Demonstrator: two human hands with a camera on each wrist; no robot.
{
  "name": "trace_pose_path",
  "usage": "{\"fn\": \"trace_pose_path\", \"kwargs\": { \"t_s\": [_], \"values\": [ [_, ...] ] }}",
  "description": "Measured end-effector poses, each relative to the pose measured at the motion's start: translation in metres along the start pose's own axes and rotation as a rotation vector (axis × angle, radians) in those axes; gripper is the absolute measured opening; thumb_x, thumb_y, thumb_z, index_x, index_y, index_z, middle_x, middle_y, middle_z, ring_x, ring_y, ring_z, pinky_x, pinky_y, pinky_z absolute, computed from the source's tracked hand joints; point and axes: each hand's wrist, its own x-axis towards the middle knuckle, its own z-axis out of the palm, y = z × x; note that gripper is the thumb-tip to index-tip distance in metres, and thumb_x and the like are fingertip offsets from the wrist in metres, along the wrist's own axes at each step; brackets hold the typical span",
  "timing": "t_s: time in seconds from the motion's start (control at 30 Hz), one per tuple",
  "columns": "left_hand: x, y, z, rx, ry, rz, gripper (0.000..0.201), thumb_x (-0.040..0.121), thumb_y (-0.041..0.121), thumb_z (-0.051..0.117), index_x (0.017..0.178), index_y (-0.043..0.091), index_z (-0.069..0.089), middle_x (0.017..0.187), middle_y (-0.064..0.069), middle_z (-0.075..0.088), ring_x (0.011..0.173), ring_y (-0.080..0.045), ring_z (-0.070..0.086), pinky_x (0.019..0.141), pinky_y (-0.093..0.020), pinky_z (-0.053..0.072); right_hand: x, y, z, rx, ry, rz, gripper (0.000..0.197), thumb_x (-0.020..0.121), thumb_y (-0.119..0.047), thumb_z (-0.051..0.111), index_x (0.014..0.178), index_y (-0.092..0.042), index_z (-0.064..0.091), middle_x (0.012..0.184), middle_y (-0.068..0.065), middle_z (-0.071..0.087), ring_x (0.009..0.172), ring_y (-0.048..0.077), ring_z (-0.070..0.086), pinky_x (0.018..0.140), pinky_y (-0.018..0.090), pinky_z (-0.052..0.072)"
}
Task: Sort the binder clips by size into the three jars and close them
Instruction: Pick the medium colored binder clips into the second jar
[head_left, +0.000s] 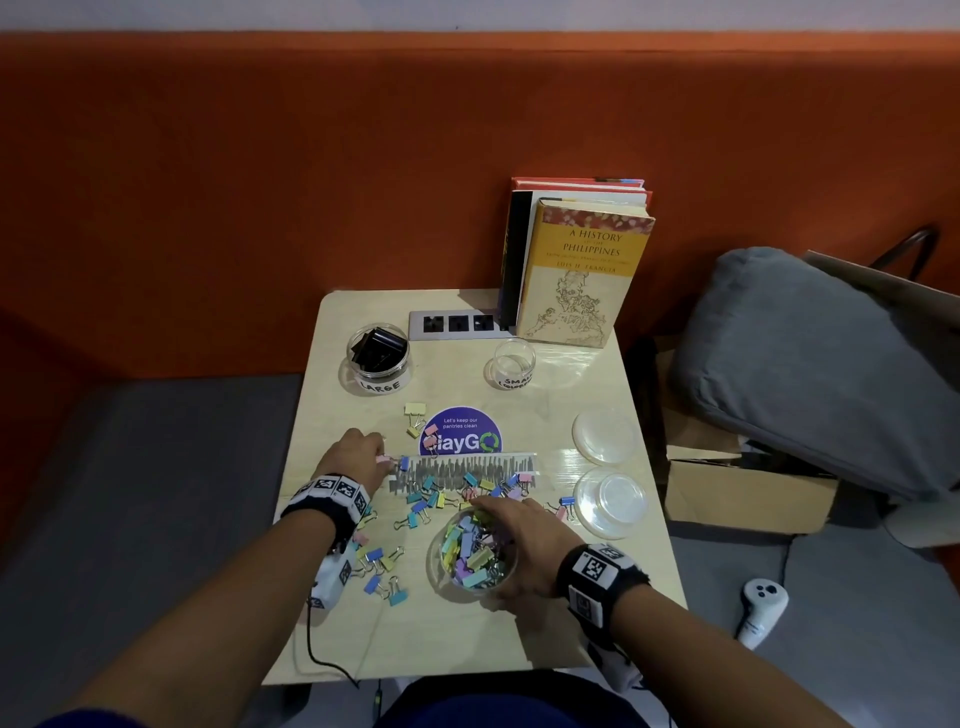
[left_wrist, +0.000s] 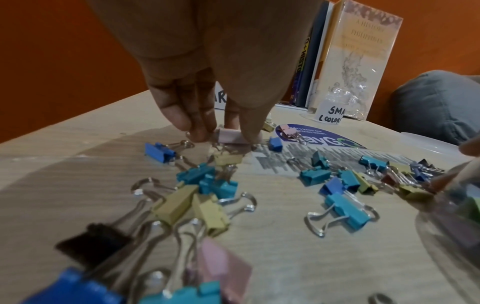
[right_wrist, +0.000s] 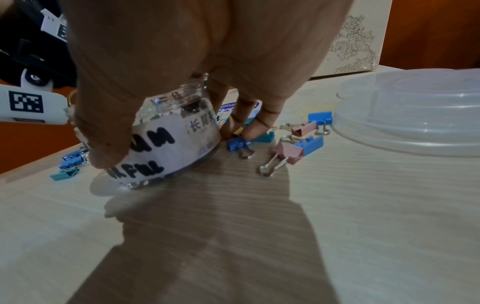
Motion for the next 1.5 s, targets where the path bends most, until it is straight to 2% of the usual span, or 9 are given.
{"fn": "trace_pose_path", "kwargs": {
  "t_s": [0.13,0.37,0.47,0.6,0.73,0.9,1.07,1.27,1.5],
  "values": [
    [-0.002,0.004,-0.003,-0.027,-0.004,-0.035,0.02,0.094,0.031,0.06,0.1,0.013,0.054,0.104,-0.011,0.05,0.095,-0.031,0.056,0.08,-0.033,0.046,0.0,0.0,0.001,0.021,-0.003,0.01,0.121,0.048,-0.059,0.088,0.146,-0.045,0.018,0.146,-0.01,0.044,0.13,0.018,0.041,0.108,0.045,0.041],
    [-0.016,0.014,-0.013,-0.163,0.038,0.007,0.026,0.08,0.016,0.068,0.104,0.017,0.057,0.107,-0.004,0.049,0.101,-0.025,0.052,0.084,-0.031,0.046,0.0,0.001,0.0,0.018,0.004,0.002,0.121,0.048,-0.06,0.087,0.146,-0.044,0.018,0.146,-0.011,0.044,0.13,0.017,0.04,0.108,0.043,0.041],
    [-0.03,0.032,-0.021,-0.306,0.056,0.16,0.033,0.078,0.015,0.071,0.107,0.02,0.057,0.107,0.002,0.048,0.097,-0.018,0.052,0.086,-0.028,0.045,0.0,-0.001,0.002,0.025,0.022,0.009,0.123,0.045,-0.063,0.086,0.146,-0.046,0.018,0.145,-0.011,0.045,0.129,0.016,0.041,0.108,0.042,0.042],
    [-0.058,0.06,-0.034,-0.306,-0.106,0.472,0.034,0.077,0.02,0.072,0.108,0.02,0.059,0.106,0.006,0.054,0.095,-0.011,0.054,0.086,-0.025,0.047,0.002,-0.001,0.003,0.038,0.022,0.032,0.125,0.041,-0.066,0.083,0.146,-0.047,0.018,0.142,-0.008,0.046,0.128,0.016,0.042,0.107,0.041,0.043],
    [-0.082,0.067,-0.034,-0.337,-0.19,0.576,0.019,0.075,0.022,0.071,0.093,0.021,0.066,0.093,0.009,0.06,0.087,-0.004,0.055,0.078,-0.018,0.046,0.004,0.0,0.006,0.038,0.033,0.045,0.126,0.035,-0.07,0.082,0.143,-0.049,0.02,0.136,-0.011,0.049,0.124,0.016,0.045,0.103,0.041,0.046],
    [-0.092,0.067,-0.024,-0.189,-0.198,0.558,0.012,0.082,0.026,0.065,0.093,0.021,0.068,0.093,0.008,0.062,0.088,-0.01,0.057,0.079,-0.026,0.048,0.002,-0.002,0.004,0.025,0.018,0.038,0.127,0.039,-0.068,0.083,0.146,-0.047,0.017,0.141,-0.01,0.047,0.126,0.017,0.043,0.106,0.041,0.043],
    [-0.094,0.071,-0.016,0.135,-0.046,0.575,0.021,0.092,0.037,0.055,0.106,0.027,0.067,0.108,0.005,0.066,0.104,-0.019,0.054,0.092,-0.034,0.043,0.001,-0.004,0.003,0.027,0.019,0.035,0.126,0.039,-0.068,0.083,0.145,-0.046,0.018,0.14,-0.01,0.047,0.126,0.016,0.043,0.105,0.04,0.043],
    [-0.095,0.071,0.001,0.163,-0.007,0.528,0.016,0.091,0.041,0.057,0.1,0.029,0.063,0.107,0.006,0.055,0.102,-0.019,0.054,0.087,-0.035,0.046,0.0,-0.004,0.001,0.015,0.017,0.018,0.126,0.044,-0.064,0.085,0.148,-0.042,0.018,0.143,-0.008,0.046,0.126,0.016,0.042,0.106,0.039,0.042],
    [-0.094,0.065,0.008,0.123,-0.057,0.515,0.033,0.081,0.054,0.062,0.103,0.031,0.053,0.114,0.009,0.048,0.1,-0.015,0.05,0.083,-0.032,0.043,0.001,-0.003,0.003,0.028,0.018,0.025,0.128,0.04,-0.066,0.084,0.147,-0.045,0.017,0.143,-0.009,0.046,0.128,0.016,0.043,0.106,0.038,0.043]
  ]
}}
